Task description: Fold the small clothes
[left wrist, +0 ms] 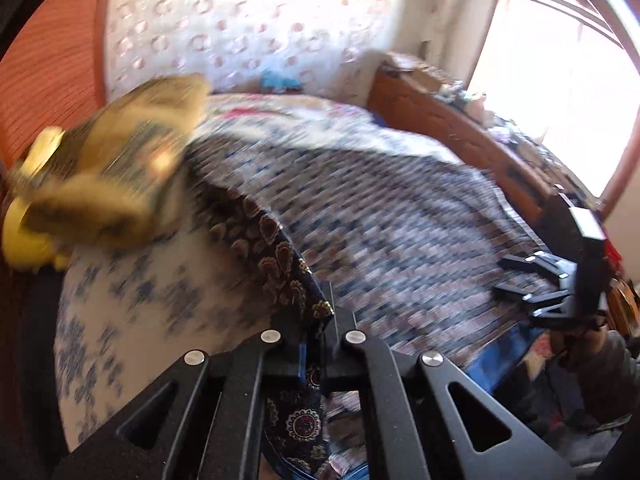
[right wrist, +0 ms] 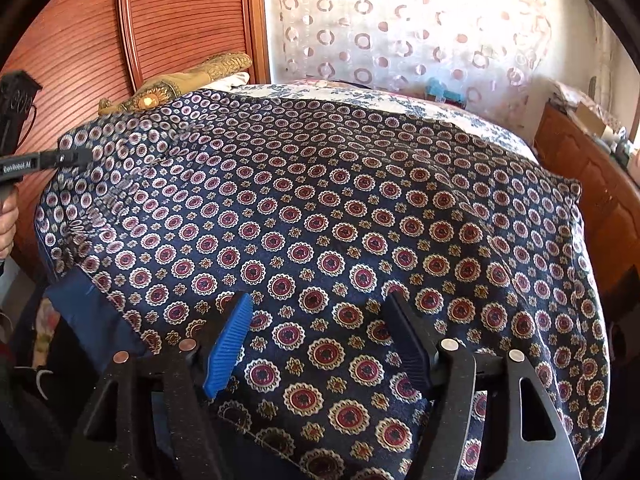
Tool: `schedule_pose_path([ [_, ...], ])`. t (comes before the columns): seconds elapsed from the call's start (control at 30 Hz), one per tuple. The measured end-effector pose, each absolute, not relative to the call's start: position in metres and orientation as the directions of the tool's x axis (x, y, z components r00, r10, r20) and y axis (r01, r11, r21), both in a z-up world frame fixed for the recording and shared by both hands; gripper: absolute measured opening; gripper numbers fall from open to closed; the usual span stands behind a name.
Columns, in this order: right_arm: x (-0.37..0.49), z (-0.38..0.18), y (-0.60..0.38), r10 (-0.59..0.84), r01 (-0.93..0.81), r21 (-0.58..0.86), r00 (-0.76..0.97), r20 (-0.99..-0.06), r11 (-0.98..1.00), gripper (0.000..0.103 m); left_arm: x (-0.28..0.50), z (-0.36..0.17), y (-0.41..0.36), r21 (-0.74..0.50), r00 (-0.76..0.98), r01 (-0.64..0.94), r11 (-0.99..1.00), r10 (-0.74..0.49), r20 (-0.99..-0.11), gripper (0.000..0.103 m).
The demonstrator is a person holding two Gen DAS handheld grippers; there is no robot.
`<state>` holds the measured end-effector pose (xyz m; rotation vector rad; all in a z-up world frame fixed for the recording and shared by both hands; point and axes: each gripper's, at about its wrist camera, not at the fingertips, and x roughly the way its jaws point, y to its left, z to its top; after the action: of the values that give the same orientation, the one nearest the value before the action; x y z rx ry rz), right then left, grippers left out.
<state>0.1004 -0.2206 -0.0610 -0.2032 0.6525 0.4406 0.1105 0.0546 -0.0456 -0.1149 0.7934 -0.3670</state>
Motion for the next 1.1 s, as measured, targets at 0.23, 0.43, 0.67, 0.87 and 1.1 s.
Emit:
schedule_pose_path([
  [0.23,0.085,-0.046,-0.262,0.301,-0.391,-0.030,0.754,-0.583,0.920,0.071,0.142,-0.005,-0.037,-0.215,0.593,0.474,0.854,-0.490,-0.639,0.004],
  [0.43,0.062,-0.034,-0.314,0.247,-0.300,-0.012,0.807,-0.537,0.954,0.071,0.160,0.018,-0.123,-0.180,0.529,0.610,0.772,-0.566,-0.632,0.004],
  [0.67,0.032,-0.029,-0.361,0.179,-0.204,0.005,0.846,-0.501,0.979,0.071,0.165,0.035,-0.196,-0.162,0.468,0.698,0.697,-0.616,-0.633,0.004],
  [0.87,0.015,-0.029,-0.382,0.137,-0.149,0.015,0.863,-0.486,0.989,0.071,0.165,0.049,-0.233,-0.155,0.437,0.738,0.656,-0.641,-0.631,0.004],
  [1.1,0.012,-0.027,-0.394,0.118,-0.113,0.040,0.867,-0.483,0.993,0.071,0.163,0.043,-0.263,-0.097,0.448,0.753,0.651,-0.616,-0.648,0.008],
])
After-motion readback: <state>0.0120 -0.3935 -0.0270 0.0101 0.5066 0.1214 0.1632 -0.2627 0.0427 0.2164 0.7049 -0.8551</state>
